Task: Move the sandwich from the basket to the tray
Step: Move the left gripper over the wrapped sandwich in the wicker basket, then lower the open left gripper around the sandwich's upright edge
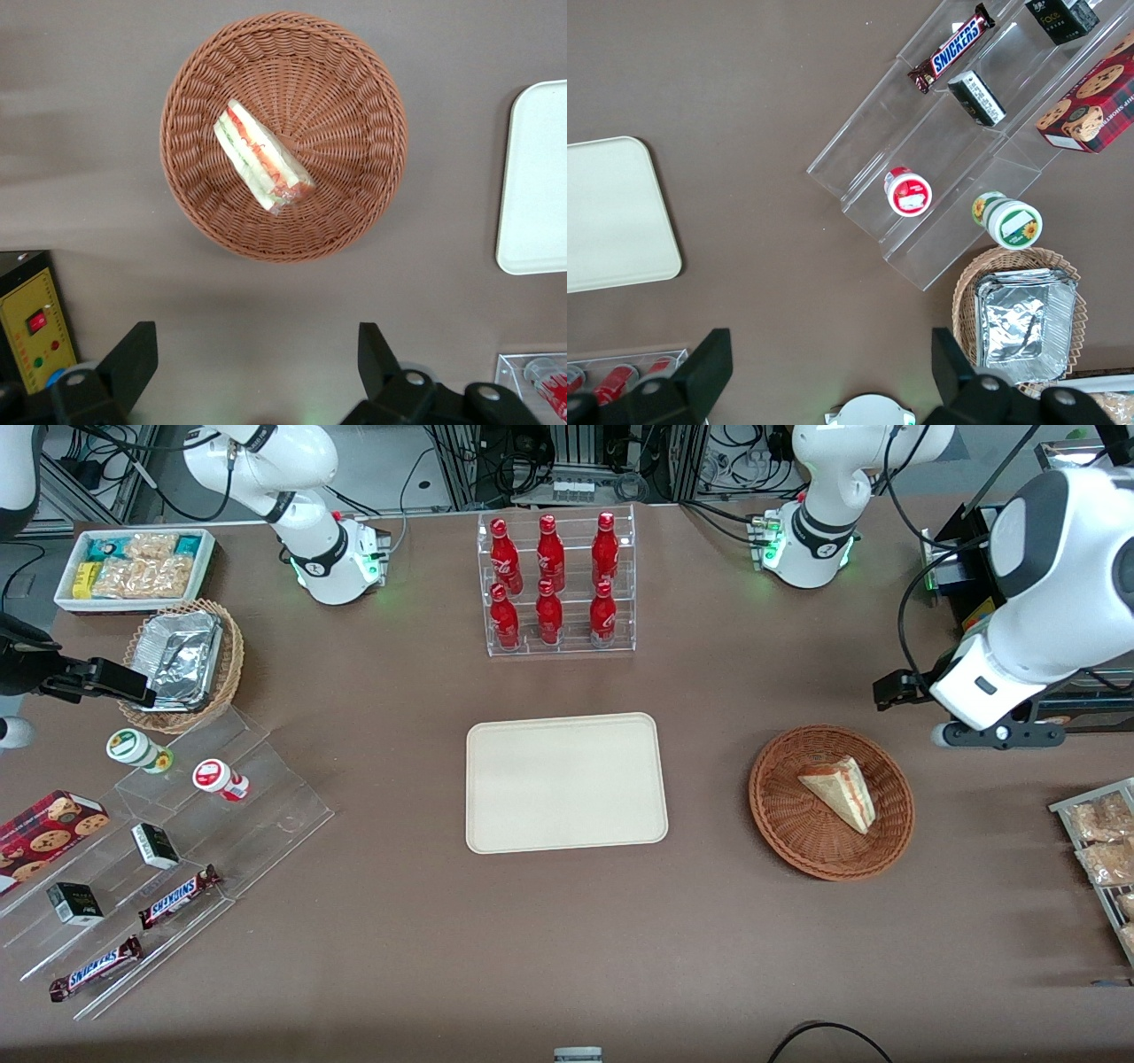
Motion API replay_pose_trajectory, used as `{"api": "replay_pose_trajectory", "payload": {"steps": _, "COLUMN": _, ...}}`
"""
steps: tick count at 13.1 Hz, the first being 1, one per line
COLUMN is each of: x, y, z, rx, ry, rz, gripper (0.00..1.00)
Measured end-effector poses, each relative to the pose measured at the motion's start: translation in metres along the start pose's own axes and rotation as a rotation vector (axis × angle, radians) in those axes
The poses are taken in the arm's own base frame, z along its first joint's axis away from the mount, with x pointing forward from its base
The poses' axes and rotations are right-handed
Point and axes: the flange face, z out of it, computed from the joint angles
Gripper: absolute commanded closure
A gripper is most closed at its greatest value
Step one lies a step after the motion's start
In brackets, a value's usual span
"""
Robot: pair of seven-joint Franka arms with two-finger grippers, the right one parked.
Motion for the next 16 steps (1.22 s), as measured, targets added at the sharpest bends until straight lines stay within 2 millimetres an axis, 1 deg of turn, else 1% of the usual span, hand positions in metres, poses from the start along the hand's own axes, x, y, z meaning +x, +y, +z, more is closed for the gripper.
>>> {"api": "replay_pose_trajectory", "payload": {"steps": 3, "x": 0.004, "y": 0.005, "z": 0.023, "rx": -0.001, "ry": 0.026, "rz": 0.008, "gripper": 0.0}}
{"api": "replay_pose_trajectory", "payload": {"steps": 6, "x": 0.007, "y": 0.006, "z": 0.058, "rx": -0.004, "ry": 0.066, "rz": 0.01, "gripper": 0.0}}
{"api": "replay_pose_trajectory", "payload": {"steps": 7, "x": 0.007, "y": 0.006, "z": 0.066, "rx": -0.005, "ry": 0.076, "rz": 0.01, "gripper": 0.0}}
{"api": "replay_pose_trajectory", "payload": {"steps": 11, "x": 0.006, "y": 0.005, "z": 0.088, "rx": -0.01, "ry": 0.103, "rz": -0.026, "gripper": 0.0}}
{"api": "replay_pose_trajectory", "payload": {"steps": 14, "x": 0.005, "y": 0.004, "z": 0.104, "rx": -0.019, "ry": 0.119, "rz": -0.155, "gripper": 0.0}}
{"api": "replay_pose_trajectory", "payload": {"steps": 16, "x": 0.004, "y": 0.004, "z": 0.108, "rx": -0.026, "ry": 0.121, "rz": -0.255, "gripper": 0.0}}
